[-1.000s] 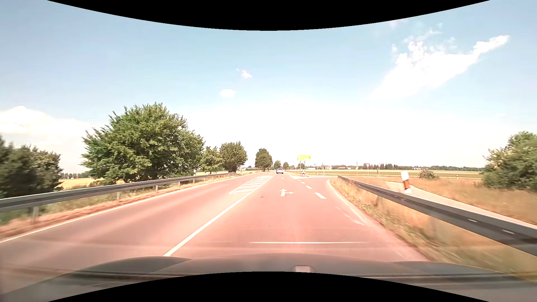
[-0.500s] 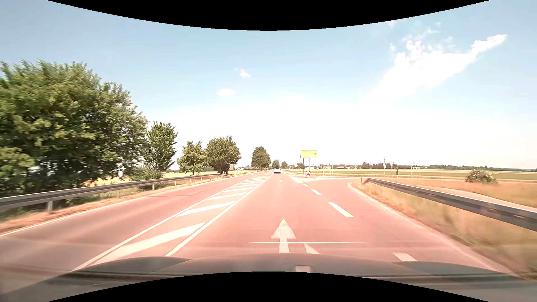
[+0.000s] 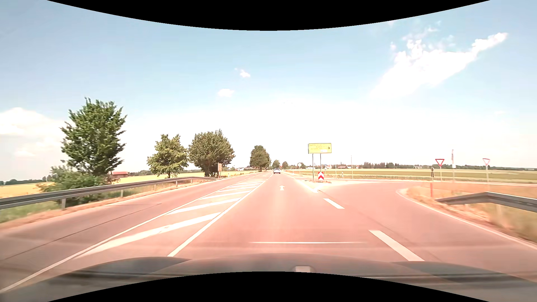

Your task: Follow the waypoints while adhering to traffic rules and regulations

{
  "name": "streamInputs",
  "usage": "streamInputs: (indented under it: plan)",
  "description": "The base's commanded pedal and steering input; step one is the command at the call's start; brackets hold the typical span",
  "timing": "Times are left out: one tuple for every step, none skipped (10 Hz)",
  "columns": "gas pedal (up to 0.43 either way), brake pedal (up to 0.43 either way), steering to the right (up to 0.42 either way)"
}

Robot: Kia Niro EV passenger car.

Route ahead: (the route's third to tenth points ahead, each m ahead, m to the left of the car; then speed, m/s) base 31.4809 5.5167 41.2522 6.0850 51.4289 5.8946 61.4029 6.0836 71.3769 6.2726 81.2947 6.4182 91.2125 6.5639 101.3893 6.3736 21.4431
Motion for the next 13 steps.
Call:
streamInputs:
  plan:
    - [0.24, 0.0, -0.006]
    - [0.228, 0.0, -0.006]
    - [0.22, 0.0, -0.006]
    - [0.209, 0.0, -0.006]
    - [0.209, 0.0, -0.006]
    - [0.209, 0.0, -0.007]
    - [0.209, 0.0, -0.008]
    - [0.209, 0.0, -0.008]
    - [0.209, 0.0, -0.007]
    - [0.209, 0.0, -0.007]
    - [0.209, 0.0, -0.006]
    - [0.209, 0.0, -0.005]
    - [0.209, 0.0, -0.005]
